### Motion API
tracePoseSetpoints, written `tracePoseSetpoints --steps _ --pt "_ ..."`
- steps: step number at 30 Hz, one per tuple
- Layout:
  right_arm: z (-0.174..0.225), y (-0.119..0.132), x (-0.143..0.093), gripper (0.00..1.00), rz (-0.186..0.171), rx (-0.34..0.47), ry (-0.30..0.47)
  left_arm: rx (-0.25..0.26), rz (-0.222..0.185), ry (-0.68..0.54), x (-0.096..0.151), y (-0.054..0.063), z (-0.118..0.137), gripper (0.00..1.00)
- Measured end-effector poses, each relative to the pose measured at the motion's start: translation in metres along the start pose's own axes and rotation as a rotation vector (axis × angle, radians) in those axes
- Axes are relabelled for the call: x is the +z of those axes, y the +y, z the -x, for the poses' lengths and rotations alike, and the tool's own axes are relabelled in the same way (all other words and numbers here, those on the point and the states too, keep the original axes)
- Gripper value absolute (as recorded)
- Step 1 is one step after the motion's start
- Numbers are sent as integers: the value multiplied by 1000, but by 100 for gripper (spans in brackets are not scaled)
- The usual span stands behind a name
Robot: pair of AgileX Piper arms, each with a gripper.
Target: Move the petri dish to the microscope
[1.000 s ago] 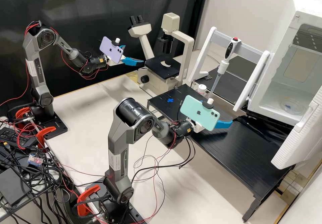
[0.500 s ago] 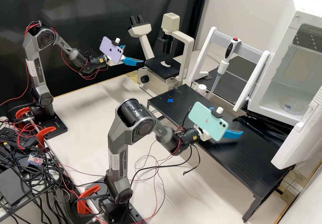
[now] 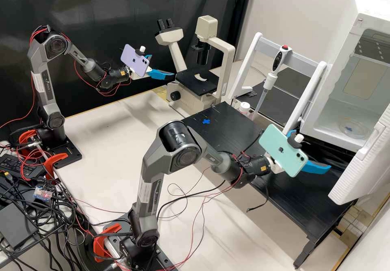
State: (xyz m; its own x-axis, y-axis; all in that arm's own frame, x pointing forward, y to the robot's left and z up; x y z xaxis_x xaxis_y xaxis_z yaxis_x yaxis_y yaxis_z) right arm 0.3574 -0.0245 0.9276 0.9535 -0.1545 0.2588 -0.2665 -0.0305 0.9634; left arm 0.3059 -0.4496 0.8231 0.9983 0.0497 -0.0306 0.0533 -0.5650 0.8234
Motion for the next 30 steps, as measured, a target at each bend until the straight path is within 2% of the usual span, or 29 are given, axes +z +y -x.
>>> tracePoseSetpoints --steps 8,15,19,24,30 --pt "-49 15 -8 100 -7 34 -30 0 0 0 0 0 0 100" --pt "-97 27 -20 100 -11 54 -10 0 0 0 0 0 0 100" --pt "-127 26 -28 100 -14 49 7 0 0 0 0 0 0 100" --pt "-157 16 -33 100 -2 16 15 0 0 0 0 0 0 100" --pt "-183 2 -28 100 49 -39 8 0 0 0 0 0 0 100"
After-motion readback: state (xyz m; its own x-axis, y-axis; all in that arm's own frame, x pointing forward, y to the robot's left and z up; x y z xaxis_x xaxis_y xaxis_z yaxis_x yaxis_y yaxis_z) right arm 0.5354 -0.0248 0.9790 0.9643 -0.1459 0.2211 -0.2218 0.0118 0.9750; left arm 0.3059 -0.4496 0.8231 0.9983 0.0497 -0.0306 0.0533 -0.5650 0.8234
